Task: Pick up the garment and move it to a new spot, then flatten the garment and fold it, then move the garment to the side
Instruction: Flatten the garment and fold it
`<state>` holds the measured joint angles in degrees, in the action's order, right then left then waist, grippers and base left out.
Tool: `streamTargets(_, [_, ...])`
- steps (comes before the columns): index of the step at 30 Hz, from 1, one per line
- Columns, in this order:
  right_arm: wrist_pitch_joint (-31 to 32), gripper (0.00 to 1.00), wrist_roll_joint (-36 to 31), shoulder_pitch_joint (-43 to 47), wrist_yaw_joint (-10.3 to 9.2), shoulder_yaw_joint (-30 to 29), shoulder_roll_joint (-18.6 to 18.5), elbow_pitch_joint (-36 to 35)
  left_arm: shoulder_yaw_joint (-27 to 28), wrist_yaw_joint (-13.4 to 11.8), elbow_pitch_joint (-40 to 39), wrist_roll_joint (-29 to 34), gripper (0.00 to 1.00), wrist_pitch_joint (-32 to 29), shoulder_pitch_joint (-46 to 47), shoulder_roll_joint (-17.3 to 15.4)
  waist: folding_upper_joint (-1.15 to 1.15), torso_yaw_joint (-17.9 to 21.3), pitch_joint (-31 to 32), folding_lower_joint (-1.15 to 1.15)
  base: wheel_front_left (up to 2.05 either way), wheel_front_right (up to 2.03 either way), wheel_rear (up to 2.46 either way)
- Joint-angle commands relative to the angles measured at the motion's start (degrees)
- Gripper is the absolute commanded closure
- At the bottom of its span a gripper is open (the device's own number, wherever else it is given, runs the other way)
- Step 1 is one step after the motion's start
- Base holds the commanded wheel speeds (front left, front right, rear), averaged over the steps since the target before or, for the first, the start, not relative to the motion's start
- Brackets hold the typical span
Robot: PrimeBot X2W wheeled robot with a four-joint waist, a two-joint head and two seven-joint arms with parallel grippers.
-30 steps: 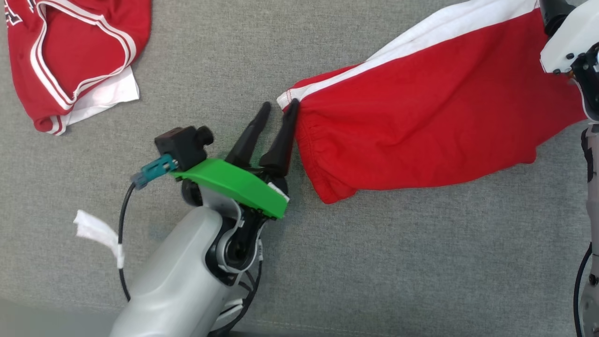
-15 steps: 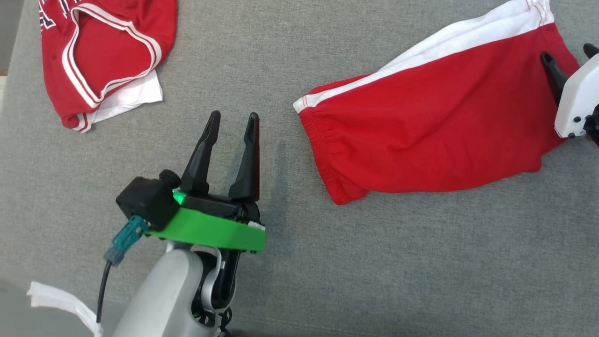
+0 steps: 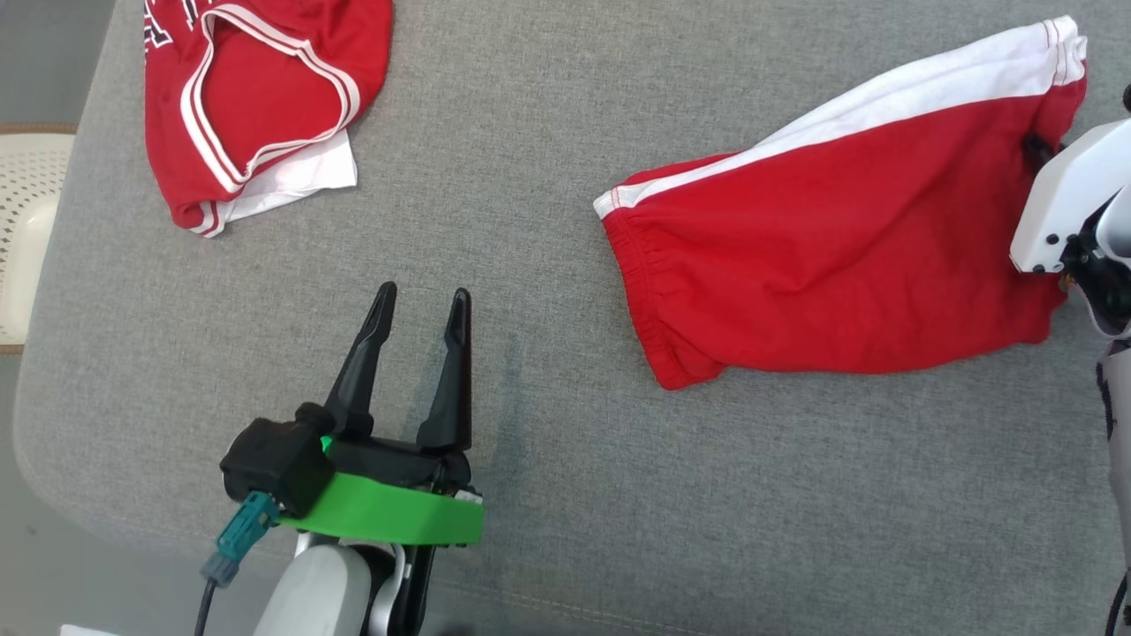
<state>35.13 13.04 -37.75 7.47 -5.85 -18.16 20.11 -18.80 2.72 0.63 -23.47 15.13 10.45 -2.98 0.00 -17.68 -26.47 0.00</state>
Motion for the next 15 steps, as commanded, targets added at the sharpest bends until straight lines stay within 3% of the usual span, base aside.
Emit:
streamTargets(1, [-0.65, 1.00, 0.99, 1.76, 0.03, -0.59, 0.98, 0.79, 0.92, 0.08, -0.11, 0.49, 0.00, 0.00, -1.29, 0.06, 0.00, 1.76, 2.23, 0.00, 0.00, 0.00, 0.00])
streamTargets(6, [-3.40, 1.00, 5.35, 4.22, -0.02, -6.66, 2.51, -0.53, 4.36, 0.10, -0.04, 1.37, 0.00, 0.01, -5.45, 0.04, 0.00, 5.48, 6.42, 0.00, 0.00, 0.00, 0.00])
streamTargets(15, [-3.01, 1.00, 3.43, 11.58, -0.01, -21.17, -3.40, -2.72, 8.63, 2.39, -0.27, 4.95, 0.00, 0.01, -11.89, 0.03, 0.00, 7.25, 11.22, 0.00, 0.00, 0.00, 0.00])
